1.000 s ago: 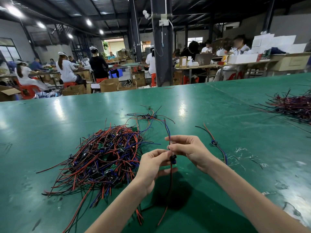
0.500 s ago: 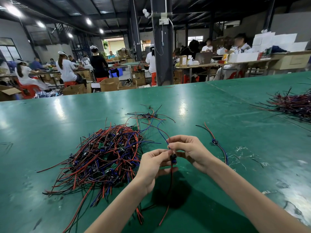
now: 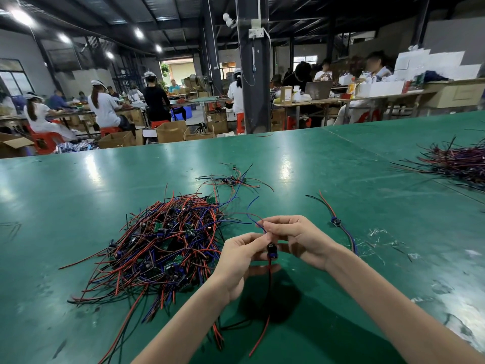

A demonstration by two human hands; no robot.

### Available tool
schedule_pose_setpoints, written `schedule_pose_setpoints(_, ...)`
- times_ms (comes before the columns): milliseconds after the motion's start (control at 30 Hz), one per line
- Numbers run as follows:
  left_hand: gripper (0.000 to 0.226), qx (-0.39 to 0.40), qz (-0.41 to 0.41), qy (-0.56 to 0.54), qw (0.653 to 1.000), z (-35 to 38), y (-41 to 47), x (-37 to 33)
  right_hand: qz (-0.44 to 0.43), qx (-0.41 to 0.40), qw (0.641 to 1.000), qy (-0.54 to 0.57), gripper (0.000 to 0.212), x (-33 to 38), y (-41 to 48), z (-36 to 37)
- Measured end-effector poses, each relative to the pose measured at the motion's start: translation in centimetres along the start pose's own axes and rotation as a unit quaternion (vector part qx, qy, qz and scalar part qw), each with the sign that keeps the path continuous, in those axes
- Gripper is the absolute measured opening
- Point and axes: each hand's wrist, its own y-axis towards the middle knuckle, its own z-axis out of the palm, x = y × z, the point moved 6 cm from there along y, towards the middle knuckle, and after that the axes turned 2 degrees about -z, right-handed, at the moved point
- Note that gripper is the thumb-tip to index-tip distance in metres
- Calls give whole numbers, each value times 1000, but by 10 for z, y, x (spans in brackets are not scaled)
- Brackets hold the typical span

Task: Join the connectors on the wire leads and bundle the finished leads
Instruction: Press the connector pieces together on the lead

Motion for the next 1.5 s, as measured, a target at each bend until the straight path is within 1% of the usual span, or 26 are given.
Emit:
schedule_pose_setpoints(100, 12, 14, -1, 16, 1000, 1, -1, 1, 23, 25, 999, -25, 28, -2, -2, 2)
schedule_pose_setpoints(200, 13, 26, -12, 28, 999, 2, -2, 3, 35, 29, 998, -41, 24, -2, -4, 1)
schedule_pose_setpoints(300, 27, 33, -18, 32, 999, 4, -3, 5, 42, 30, 997, -54, 19, -1, -4, 1)
schedule_pose_setpoints(500, 23, 50, -14, 40, 998, 6, -3, 4, 60, 38, 997, -21, 17, -4, -3, 0)
schedule_pose_setpoints(667, 31, 50, -28, 25, 998, 8, -3, 4, 82, 51, 995, -11, 19, -7, -3, 0)
schedule_pose_setpoints(833, 12, 30, -24, 10, 999, 5, -2, 5, 98, 37, 994, 7, 19, -8, -3, -1)
schedule_pose_setpoints(967, 11, 13, -12, 12, 1000, 2, -1, 6, 113, 25, 993, 6, 19, -9, -3, 0)
schedule_pose_setpoints(1167, 10, 15, -11, -1, 1000, 3, -1, 7, 118, 28, 993, 7, 17, -10, -4, 0)
schedule_pose_setpoints(1233, 10, 18, -12, -2, 1000, 4, -2, 7, 95, 21, 995, 6, 15, -7, -3, 1)
schedule_pose_setpoints(1300, 14, 8, -6, -4, 1000, 4, -1, 4, 19, -25, 999, -42, 12, -3, 0, -3)
schedule_pose_setpoints(1367, 25, -8, 0, -10, 1000, 1, 1, 2, -63, -80, 991, -86, 15, 0, 3, -3)
schedule_pose_setpoints(1400, 27, -12, -1, -13, 1000, 0, 1, 2, -83, -97, 988, -90, 17, -1, 5, -3)
schedule_pose_setpoints(1500, 21, 2, -16, -11, 1000, 3, -1, 6, -99, -150, 977, -111, 19, -3, 11, -12)
